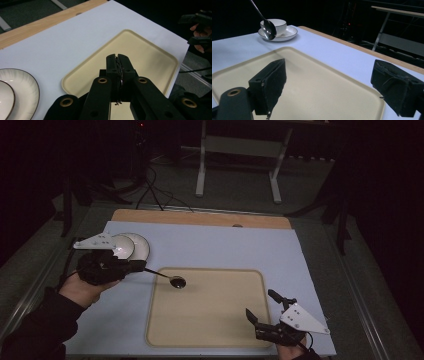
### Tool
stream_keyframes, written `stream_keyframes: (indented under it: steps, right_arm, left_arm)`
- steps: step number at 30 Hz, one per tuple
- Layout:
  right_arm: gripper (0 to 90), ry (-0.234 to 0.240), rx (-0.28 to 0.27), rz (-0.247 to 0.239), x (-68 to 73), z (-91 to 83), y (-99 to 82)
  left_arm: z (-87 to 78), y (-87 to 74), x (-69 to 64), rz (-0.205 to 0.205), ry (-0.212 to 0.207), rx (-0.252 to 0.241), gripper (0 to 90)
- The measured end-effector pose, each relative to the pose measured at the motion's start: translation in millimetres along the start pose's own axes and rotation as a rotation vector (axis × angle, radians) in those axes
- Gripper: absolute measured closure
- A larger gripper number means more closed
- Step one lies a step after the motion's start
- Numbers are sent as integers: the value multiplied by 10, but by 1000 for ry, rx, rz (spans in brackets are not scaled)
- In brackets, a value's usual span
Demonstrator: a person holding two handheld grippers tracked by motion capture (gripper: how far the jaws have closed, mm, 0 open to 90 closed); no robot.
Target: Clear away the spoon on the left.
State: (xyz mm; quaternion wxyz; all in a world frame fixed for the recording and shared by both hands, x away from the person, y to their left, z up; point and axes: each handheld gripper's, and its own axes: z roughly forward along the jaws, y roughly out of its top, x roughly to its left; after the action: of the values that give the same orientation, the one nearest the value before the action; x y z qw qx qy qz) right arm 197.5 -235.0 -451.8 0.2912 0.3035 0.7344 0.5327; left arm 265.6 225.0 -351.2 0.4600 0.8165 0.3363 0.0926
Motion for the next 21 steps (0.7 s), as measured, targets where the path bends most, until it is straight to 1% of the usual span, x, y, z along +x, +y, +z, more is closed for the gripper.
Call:
stream_keyframes:
  steps: [5, 7, 14, 16, 18, 19, 21]
  right_arm:
    - [131, 0, 0, 0, -2, 3, -2]
    - [131, 1, 0, 0, -2, 3, -2]
    - [131, 2, 3, 1, -1, 6, -3]
    - [131, 2, 2, 1, -4, 9, -5]
    - [131, 2, 4, 1, -6, 11, -5]
    - [131, 3, 5, 2, -5, 11, -6]
    - [131, 3, 5, 2, -4, 11, -6]
  left_arm:
    - [65, 7, -43, 17, -28, 27, 893]
    - [97, 8, -62, 34, -44, 43, 892]
    - [229, 4, -122, 58, -92, 88, 892]
    - [277, -3, -140, 69, -111, 109, 892]
    - [319, -12, -154, 74, -124, 126, 892]
    - [349, -19, -162, 75, -138, 139, 891]
    - [395, -28, -175, 78, -149, 157, 891]
